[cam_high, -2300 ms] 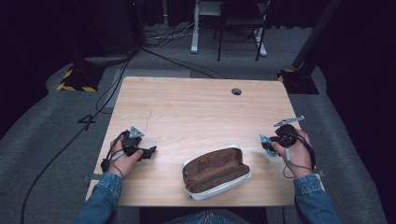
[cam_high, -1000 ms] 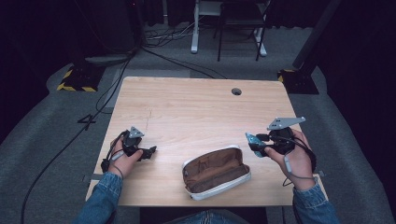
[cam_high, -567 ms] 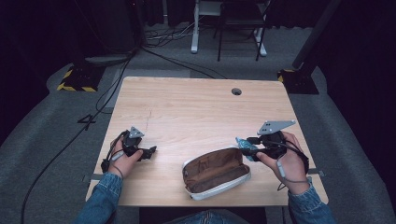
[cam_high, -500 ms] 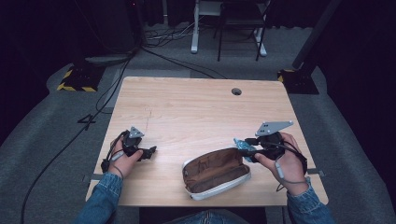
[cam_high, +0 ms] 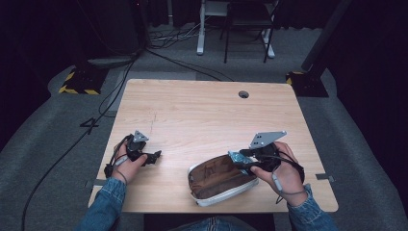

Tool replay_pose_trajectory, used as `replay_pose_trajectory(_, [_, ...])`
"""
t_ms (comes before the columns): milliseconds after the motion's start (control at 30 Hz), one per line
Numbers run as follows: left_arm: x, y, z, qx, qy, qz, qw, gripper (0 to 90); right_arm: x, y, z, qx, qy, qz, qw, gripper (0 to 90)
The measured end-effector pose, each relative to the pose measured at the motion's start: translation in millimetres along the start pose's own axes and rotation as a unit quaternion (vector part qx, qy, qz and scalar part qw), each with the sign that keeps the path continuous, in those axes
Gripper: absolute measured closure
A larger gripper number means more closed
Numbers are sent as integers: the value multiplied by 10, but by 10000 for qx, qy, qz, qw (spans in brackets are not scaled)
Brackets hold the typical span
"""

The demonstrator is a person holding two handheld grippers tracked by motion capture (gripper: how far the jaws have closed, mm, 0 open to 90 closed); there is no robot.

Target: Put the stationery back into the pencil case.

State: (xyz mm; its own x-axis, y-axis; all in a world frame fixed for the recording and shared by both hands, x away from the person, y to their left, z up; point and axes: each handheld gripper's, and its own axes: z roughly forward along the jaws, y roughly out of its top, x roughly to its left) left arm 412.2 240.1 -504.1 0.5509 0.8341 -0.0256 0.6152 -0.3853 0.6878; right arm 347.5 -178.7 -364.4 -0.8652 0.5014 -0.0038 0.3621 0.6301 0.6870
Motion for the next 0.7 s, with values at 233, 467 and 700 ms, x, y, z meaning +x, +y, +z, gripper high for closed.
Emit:
replay_pose_trajectory(233, [0, 0, 0, 2, -1, 3, 10000, 143, 76, 31, 96, 24, 99, -193, 9998, 502])
replay_pose_trajectory(467, [-1, 2, 2, -4, 1, -4, 10000, 142, 115, 44, 222, 190, 217, -364, 9989, 502])
replay_pose_trajectory(700, [-1, 2, 3, -5, 1, -6, 10000, 142, 153, 63, 335, 415, 312, -555, 9971, 502])
